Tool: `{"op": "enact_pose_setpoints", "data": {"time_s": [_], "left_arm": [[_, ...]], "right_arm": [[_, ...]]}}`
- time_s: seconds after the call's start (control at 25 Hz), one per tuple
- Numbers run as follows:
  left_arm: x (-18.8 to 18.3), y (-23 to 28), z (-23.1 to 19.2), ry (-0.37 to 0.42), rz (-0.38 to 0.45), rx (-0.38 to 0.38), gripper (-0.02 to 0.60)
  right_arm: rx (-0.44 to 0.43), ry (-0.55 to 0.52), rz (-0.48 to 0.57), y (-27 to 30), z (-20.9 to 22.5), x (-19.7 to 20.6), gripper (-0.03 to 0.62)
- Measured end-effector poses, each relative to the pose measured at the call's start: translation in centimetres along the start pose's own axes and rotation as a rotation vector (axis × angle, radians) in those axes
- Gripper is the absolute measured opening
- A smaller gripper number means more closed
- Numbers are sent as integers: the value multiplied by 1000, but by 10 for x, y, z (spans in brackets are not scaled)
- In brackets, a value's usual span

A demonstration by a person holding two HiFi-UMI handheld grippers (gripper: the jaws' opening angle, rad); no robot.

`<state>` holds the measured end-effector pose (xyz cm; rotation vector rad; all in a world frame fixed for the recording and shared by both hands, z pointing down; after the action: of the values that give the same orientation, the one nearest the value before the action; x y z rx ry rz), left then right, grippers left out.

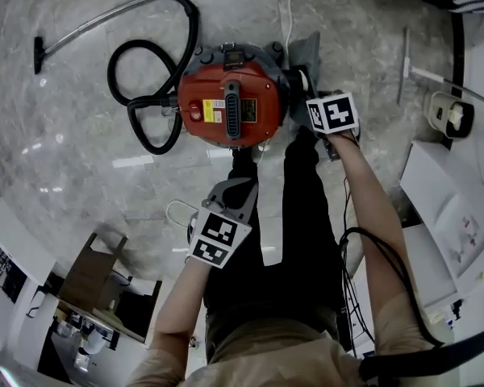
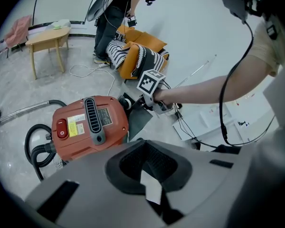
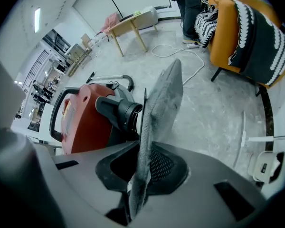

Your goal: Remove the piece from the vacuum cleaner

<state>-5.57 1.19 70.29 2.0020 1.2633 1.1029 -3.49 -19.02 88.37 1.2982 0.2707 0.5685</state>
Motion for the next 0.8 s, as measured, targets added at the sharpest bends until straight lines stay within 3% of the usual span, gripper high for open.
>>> {"op": "enact_pose_setpoints", "data": {"time_s": [0.2, 0.44, 0.8], "left_arm": [[1, 7, 5, 12, -18, 5, 3], [-9, 10, 6, 29, -18, 0, 3], [-42, 19, -18, 96, 41, -75, 3]], "right_arm": [[-25, 40, 15, 3, 2, 1, 34], [-14, -5, 30, 1, 5, 3, 34], [2, -7, 81, 4, 11, 5, 35]]}}
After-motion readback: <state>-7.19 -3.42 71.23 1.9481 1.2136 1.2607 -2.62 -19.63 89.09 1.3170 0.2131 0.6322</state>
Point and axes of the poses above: the fingertips, and each gripper's own axes: y forward along the fingers, z to its right, x out of its underside, the point moved 1 cm from there along -y, backward along the fingers, and after that the axes turned 4 degrees about x, right-handed, at the moved point
